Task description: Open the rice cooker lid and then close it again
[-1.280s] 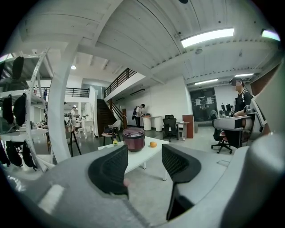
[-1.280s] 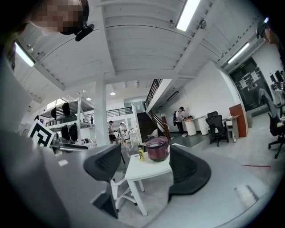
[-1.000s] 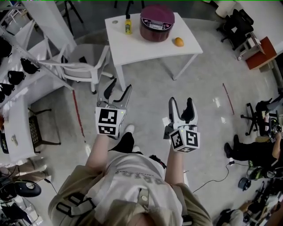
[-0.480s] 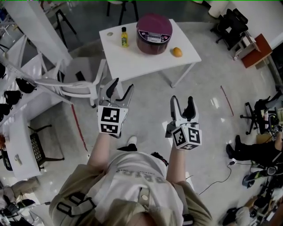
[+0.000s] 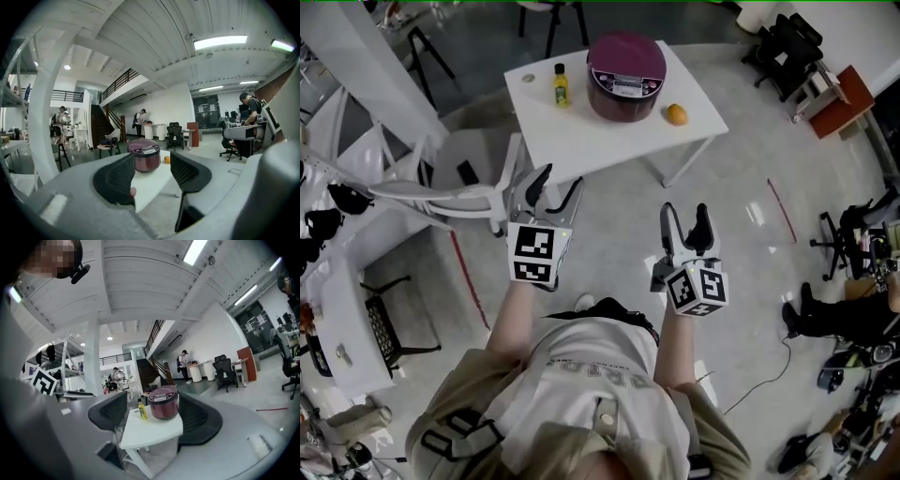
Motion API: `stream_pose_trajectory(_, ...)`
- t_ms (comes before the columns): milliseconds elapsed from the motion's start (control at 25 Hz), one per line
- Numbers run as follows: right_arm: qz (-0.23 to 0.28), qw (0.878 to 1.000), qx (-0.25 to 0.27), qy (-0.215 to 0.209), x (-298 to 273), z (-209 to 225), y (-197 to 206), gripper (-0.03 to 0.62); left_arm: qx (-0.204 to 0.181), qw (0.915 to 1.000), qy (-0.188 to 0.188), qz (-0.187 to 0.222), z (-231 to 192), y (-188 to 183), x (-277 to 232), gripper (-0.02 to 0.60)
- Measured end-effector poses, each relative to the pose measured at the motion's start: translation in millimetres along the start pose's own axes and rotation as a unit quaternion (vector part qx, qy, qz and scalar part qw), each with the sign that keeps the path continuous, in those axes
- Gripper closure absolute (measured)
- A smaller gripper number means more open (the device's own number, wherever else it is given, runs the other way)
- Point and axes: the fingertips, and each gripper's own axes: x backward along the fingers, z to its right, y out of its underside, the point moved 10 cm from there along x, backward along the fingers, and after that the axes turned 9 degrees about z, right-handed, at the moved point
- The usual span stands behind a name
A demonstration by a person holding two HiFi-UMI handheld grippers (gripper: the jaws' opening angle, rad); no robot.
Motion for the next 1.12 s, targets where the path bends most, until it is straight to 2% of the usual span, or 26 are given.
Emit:
stream_pose_trajectory(520,-0.017,1.0,-0.009,-0.008,-51,29,17,0.275,-0.001,0.9996,-0.006,-0.027,-9,21,-54,0.345)
stream_pose_trajectory(1120,-0.029,0.998,-0.014,-0.059,-193,106,22,0.275,-0.03,0.9984,-0.04,-0.027,-25,6,-192,0.327)
